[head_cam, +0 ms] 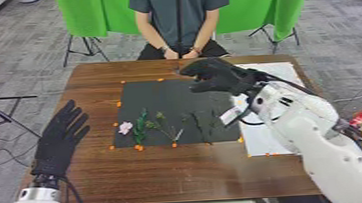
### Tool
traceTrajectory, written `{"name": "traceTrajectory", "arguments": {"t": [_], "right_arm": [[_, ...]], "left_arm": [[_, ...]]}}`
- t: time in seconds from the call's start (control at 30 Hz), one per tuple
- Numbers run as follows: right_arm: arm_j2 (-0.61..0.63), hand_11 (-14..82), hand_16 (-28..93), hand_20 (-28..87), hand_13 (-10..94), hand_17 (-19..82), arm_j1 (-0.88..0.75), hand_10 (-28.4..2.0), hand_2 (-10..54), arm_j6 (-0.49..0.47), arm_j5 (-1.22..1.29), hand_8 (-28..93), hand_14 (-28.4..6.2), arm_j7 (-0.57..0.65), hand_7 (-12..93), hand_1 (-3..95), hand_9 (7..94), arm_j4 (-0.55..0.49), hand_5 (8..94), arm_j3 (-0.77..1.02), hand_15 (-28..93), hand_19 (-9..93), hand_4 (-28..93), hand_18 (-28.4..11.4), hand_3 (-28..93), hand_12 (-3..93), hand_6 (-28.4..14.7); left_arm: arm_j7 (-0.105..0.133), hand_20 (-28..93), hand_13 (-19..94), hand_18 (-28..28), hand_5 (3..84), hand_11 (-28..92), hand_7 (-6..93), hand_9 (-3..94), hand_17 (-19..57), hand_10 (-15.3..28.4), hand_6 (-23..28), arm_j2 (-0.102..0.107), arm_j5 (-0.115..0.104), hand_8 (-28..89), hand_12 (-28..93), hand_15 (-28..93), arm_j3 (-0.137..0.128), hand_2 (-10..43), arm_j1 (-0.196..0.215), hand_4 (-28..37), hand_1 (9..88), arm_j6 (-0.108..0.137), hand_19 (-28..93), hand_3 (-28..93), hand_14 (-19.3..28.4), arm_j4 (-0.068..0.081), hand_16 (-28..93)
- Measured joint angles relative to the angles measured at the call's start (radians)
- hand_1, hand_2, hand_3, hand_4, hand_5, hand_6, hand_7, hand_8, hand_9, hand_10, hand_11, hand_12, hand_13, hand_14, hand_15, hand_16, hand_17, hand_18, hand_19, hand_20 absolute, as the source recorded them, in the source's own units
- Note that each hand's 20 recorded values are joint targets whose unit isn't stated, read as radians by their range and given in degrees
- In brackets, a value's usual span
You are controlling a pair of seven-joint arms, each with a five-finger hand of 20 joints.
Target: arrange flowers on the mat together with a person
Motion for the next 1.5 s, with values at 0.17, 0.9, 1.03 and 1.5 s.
{"name": "traceTrajectory", "arguments": {"t": [0.17,0.9,1.03,1.5], "right_arm": [[0.084,12.5,23,29,32,9,-0.279,-14.7,1.8,0.100,0.245,-8,-13.8,0.058,12,17.0,37.9,-0.100,39.2,0.237,26,49,-23,-22.4,84,22.2,-6.3],[-0.095,14.7,24,29,34,9,-0.755,-14.6,1.8,0.132,0.789,-8,-13.9,0.111,13,17.9,38.5,-0.242,39.3,0.735,28,50,-22,-22.5,85,23.3,-6.3],[-0.102,15.2,24,29,34,9,-0.760,-14.6,1.7,0.147,0.792,-8,-14.0,0.107,14,17.9,38.6,-0.242,39.3,0.743,29,50,-22,-22.5,85,23.3,-6.3],[-0.121,18.5,23,29,34,9,-0.771,-15.0,1.6,0.155,0.797,-9,-14.1,0.109,14,18.2,38.8,-0.239,39.6,0.748,31,51,-22,-22.5,85,24.6,-6.3]], "left_arm": [[0.001,11,16,19.3,25.2,17,18.0,18.0,-13.2,9.8,1.8,-0.014,0.008,-10,17,13,0.006,-1.0,0.001,-27.0,26.8,0.000,37,68,11.1,0.001,7],[0.001,11,16,19.3,25.2,17,17.8,18.1,-13.2,9.8,1.8,-0.087,0.016,-10,17,13,0.026,-0.9,0.005,-26.9,26.9,-0.026,37,68,11.2,0.007,7],[-0.009,11,16,19.3,25.2,17,17.9,18.2,-13.1,9.8,1.8,-0.091,0.018,-10,17,14,0.028,-0.9,-0.008,-26.8,26.9,-0.035,37,68,11.2,0.015,7],[-0.011,10,16,19.4,25.1,17,17.9,18.5,-13.2,9.9,1.7,-0.092,0.018,-10,16,14,0.040,-0.8,-0.020,-26.9,26.9,-0.043,37,68,11.3,0.021,6]]}}
